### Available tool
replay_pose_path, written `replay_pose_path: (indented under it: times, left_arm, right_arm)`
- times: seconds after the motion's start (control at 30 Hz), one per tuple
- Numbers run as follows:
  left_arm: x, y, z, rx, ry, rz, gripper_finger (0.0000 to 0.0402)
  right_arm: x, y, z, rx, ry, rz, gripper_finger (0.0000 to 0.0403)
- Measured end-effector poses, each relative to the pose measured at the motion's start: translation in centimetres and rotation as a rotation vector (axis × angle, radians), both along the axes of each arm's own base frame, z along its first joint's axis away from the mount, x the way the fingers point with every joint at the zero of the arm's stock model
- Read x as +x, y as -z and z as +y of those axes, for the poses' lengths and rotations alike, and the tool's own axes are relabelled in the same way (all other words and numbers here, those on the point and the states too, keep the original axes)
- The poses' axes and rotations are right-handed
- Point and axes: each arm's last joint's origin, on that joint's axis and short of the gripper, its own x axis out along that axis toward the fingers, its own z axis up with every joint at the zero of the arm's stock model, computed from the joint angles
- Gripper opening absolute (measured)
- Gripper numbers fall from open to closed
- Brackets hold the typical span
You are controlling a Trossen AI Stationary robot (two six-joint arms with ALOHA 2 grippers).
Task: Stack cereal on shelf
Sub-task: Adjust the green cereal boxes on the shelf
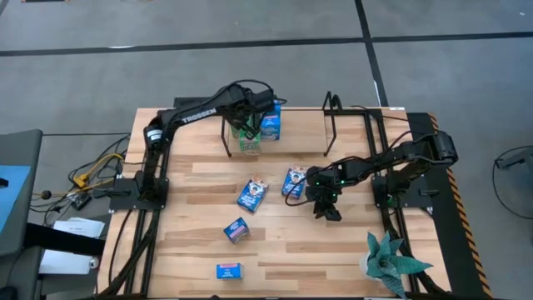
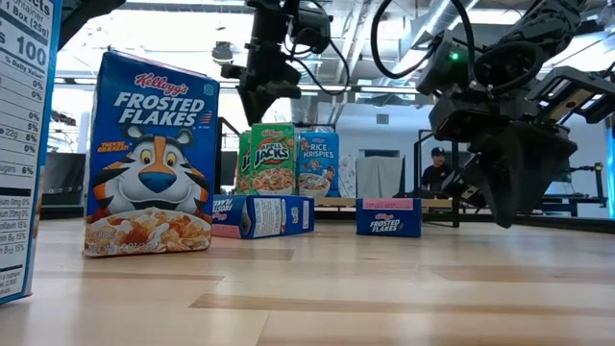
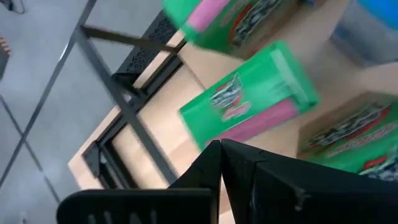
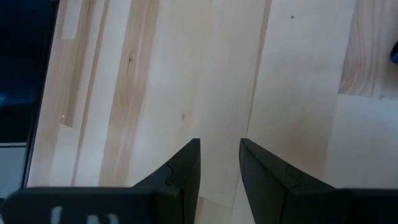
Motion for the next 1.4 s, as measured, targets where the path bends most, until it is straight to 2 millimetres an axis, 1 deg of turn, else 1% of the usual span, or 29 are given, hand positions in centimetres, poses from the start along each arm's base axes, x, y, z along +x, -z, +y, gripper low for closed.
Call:
replay_pose_path:
  times: [0.2, 0.43, 0.63, 1.4]
  left_arm:
    - [0.09, -0.11, -0.09, 0.017, -0.022, -0.015, 0.0000]
    - [-0.47, -0.14, -0.23, 0.035, -0.046, 0.044, 0.0000]
    - [-0.44, 0.01, -0.02, 0.048, -0.062, 0.043, 0.0000]
    - [-0.75, 0.11, 0.70, 0.041, -0.095, 0.035, 0.0000]
  right_arm:
    - [-0.21, 0.10, 0.01, -0.001, -0.009, 0.020, 0.0136]
    - [-0.31, 0.13, 0.02, -0.001, -0.026, 0.022, 0.0136]
    - [-0.39, 0.16, -0.33, 0.003, -0.028, 0.024, 0.0136]
    - [-0.82, 0.30, -0.25, 0.015, -0.060, 0.056, 0.0136]
